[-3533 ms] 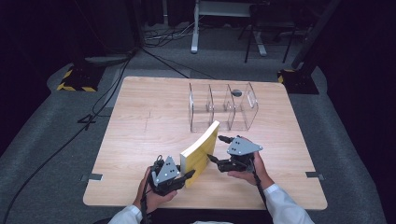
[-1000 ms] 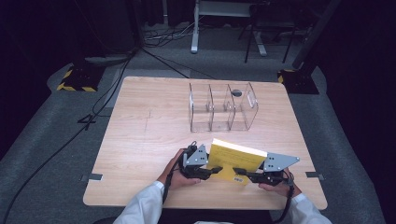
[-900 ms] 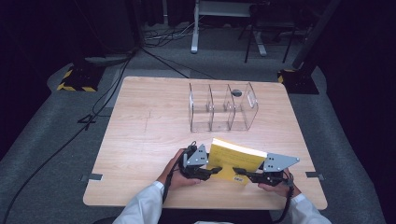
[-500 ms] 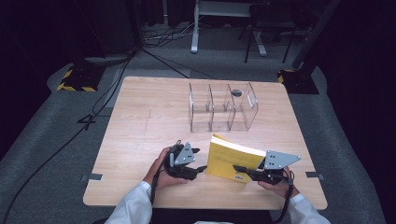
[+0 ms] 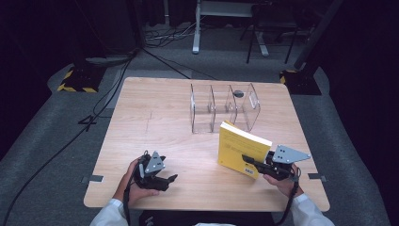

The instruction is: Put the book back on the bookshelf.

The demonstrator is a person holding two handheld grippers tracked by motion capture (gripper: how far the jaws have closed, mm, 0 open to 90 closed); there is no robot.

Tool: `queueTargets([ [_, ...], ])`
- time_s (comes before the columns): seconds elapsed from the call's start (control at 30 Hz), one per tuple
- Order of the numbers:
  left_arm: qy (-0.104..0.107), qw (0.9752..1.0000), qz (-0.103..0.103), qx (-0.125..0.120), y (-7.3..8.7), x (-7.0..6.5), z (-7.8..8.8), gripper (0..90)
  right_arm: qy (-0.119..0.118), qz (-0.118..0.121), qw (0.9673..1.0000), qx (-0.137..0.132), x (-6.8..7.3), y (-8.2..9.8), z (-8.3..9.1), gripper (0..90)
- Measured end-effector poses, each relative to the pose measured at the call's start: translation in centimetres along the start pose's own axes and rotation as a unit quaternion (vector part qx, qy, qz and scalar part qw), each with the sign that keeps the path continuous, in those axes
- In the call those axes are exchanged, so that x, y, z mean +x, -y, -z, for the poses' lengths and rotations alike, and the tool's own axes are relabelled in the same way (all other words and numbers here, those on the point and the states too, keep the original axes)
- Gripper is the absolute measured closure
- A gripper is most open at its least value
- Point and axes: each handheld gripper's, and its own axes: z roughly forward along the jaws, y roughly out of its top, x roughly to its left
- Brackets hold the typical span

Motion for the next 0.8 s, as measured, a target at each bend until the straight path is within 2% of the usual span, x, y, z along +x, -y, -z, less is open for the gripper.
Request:
queueTargets([
  [0.07, 0.003, 0.9999, 0.013, 0.006, 0.6, 0.5, 0.2, 18.1, 0.01, 0.001, 0.9999, 0.003, -0.1, 0.0, 0.0, 76.0],
  [0.2, -0.01, 0.9989, 0.041, 0.018, 1.1, 1.4, -0.1, 17.8, 0.023, -0.002, 0.9997, 0.002, -0.4, 0.2, 0.0, 75.9],
  [0.27, -0.007, 0.9981, 0.055, 0.025, 1.2, 1.8, -0.4, 18.0, 0.027, -0.009, 0.9996, 0.003, -0.6, 0.2, 0.1, 75.9],
  [0.3, -0.015, 0.9977, 0.059, 0.031, 1.3, 1.9, -0.6, 18.0, 0.029, -0.01, 0.9995, 0.003, -0.6, 0.3, 0.1, 75.9],
  [0.47, -0.027, 0.9963, 0.069, 0.042, 1.9, 2.4, -0.9, 17.5, 0.037, -0.007, 0.9993, 0.003, -0.8, 0.4, 0.1, 75.9],
  [0.5, -0.021, 0.996, 0.076, 0.043, 2.0, 2.5, -1.0, 17.4, 0.038, -0.01, 0.9992, 0.002, -0.8, 0.4, 0.1, 75.9],
  [0.67, -0.026, 0.9954, 0.086, 0.033, 2.2, 2.6, -1.1, 16.6, 0.047, -0.009, 0.9989, 0.001, -0.9, 0.4, 0.2, 76.0],
  [0.8, -0.042, 0.9953, 0.081, 0.032, 2.3, 2.4, -1.2, 16.1, 0.059, -0.004, 0.9983, 0.001, -1.0, 0.3, 0.3, 76.1],
])
